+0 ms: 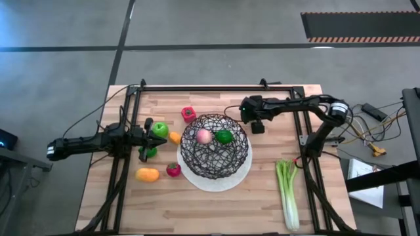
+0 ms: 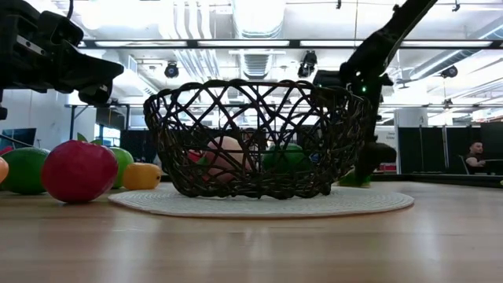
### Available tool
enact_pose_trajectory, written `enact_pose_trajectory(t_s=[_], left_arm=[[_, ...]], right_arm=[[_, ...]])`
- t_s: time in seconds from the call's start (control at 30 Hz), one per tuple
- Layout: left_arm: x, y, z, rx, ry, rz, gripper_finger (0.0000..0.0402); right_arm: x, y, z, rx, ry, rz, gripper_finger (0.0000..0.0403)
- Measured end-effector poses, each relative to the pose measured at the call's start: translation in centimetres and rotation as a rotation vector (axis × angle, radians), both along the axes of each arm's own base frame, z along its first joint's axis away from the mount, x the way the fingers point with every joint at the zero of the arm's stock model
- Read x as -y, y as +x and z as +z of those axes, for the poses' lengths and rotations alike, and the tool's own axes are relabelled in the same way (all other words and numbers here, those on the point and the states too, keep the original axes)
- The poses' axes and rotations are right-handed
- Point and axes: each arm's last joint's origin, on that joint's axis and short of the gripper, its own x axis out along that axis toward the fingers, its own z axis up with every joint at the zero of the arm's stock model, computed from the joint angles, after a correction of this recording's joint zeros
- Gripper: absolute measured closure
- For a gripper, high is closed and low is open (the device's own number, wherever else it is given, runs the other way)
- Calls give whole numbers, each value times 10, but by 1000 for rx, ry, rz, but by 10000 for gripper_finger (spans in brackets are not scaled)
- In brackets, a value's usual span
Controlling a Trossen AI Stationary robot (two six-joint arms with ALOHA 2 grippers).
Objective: Build produce basket
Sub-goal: Put the watermelon into the wire basket
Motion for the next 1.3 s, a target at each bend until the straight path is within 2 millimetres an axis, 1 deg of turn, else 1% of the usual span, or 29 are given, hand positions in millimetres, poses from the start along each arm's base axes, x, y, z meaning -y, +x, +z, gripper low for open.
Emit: enact_pose_trajectory(t_s=[0.1, 0.2, 0.37, 0.5, 0.57, 0.7, 0.83, 0.97, 1.1, 1.17, 1.3], left_arm=[[0, 0, 0, 0, 0, 0, 401], [0, 0, 0, 0, 0, 0, 401], [0, 0, 0, 0, 0, 0, 401], [0, 0, 0, 0, 0, 0, 401], [0, 0, 0, 0, 0, 0, 401], [0, 0, 0, 0, 0, 0, 401], [0, 0, 0, 0, 0, 0, 402], [0, 0, 0, 0, 0, 0, 401], [0, 0, 0, 0, 0, 0, 401], [0, 0, 0, 0, 0, 0, 401], [0, 0, 0, 0, 0, 0, 401]], right_arm=[[6, -3, -9, -15, 47, -18, 152], [10, -6, -11, -5, 74, -40, 201], [10, -9, -5, 0, 49, -64, 279], [4, -15, 3, -11, 62, -114, 321], [-1, -16, 9, 5, 68, -127, 330], [-15, -18, 26, 75, 52, -149, 335], [-34, -22, 48, 194, 35, -166, 337], [-56, -32, 72, 332, 4, -199, 338], [-84, -39, 101, 512, -49, -195, 338], [-100, -41, 116, 628, -68, -171, 338], [-132, -38, 145, 920, 7, -48, 338]])
